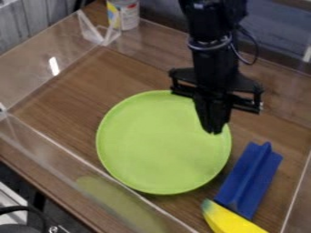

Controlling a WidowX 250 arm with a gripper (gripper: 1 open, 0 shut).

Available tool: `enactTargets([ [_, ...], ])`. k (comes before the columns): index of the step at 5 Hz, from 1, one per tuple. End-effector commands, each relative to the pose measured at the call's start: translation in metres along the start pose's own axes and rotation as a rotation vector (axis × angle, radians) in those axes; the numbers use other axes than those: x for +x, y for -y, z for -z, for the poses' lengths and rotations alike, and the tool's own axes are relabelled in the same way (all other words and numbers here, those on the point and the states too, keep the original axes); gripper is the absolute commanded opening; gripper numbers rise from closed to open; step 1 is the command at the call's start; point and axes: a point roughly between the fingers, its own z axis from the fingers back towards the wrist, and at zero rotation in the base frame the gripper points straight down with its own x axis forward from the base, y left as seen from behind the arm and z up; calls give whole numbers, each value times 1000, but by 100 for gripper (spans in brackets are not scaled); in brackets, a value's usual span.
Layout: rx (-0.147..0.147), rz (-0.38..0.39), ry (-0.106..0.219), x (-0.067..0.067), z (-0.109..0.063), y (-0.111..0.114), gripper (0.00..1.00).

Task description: Put the blue object in the green plate

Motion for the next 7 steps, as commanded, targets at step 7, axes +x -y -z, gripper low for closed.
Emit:
enactTargets([
  [7, 8, 116, -37, 2, 53, 52, 0],
])
